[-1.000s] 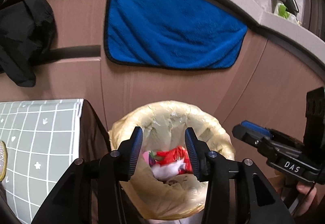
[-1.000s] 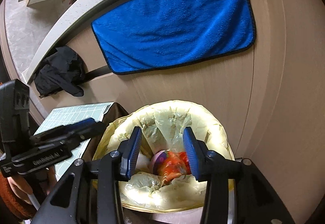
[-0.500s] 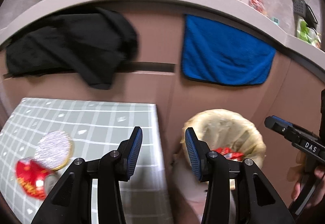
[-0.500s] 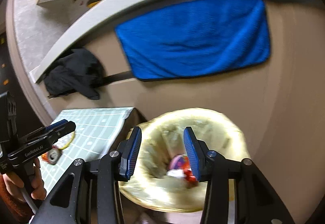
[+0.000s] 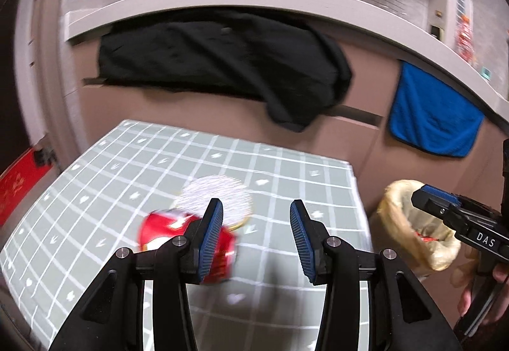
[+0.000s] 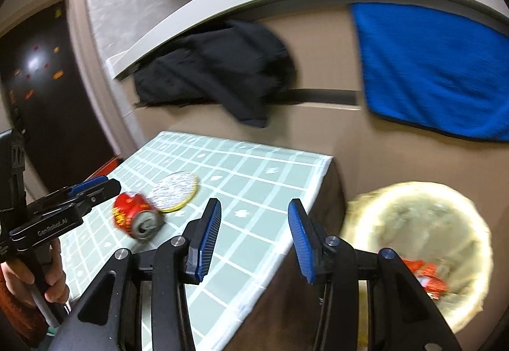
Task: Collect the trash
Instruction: 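Move both grippers back over the table toward the red can and silver pad, then grasp the red drink can with the left gripper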
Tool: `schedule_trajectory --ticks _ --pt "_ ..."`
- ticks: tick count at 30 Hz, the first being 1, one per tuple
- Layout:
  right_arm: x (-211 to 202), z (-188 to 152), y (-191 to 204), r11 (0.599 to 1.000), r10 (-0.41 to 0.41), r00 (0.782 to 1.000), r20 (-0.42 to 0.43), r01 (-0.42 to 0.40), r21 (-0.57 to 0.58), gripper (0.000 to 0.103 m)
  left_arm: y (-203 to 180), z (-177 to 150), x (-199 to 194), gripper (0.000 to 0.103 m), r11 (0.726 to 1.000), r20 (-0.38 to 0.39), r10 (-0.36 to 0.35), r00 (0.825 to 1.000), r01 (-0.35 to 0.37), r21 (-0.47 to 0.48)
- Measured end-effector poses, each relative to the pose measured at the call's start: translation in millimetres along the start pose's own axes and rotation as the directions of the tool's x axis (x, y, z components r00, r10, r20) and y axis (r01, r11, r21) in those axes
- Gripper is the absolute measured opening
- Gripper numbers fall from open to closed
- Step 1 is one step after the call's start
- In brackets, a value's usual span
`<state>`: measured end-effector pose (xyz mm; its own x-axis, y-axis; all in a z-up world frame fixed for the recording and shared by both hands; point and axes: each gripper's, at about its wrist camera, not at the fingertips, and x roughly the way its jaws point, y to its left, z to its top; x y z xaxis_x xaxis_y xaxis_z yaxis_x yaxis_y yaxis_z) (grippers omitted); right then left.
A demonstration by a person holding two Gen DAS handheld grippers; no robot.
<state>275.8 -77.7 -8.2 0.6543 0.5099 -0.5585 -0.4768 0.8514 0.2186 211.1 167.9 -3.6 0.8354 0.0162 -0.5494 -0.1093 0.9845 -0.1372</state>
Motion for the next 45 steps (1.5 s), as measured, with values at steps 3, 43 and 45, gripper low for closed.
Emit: schedule_trajectory --ticks 3,43,45 --pt "14.7 -3.3 18.5 0.999 0.036 0.999 -0.026 -0.036 -0.016 0.042 20.2 -7.1 -1.4 0.045 0.999 -0.014 0.008 1.0 -0.009 -0.031" --pt "208.4 18.8 75.0 0.978 0.189 0.917 -0.351 -0.209 -0.018 0.04 141.9 16.4 42.4 0.045 0.976 -0.082 -0.101 0.991 0.083 -0.202" --pt "229.9 20.6 72.5 0.98 0.188 0.91 -0.37 -0.198 0.009 0.04 150.9 10.0 36.6 0.045 0.973 -0.076 -0.093 0.993 0.075 -0.217"
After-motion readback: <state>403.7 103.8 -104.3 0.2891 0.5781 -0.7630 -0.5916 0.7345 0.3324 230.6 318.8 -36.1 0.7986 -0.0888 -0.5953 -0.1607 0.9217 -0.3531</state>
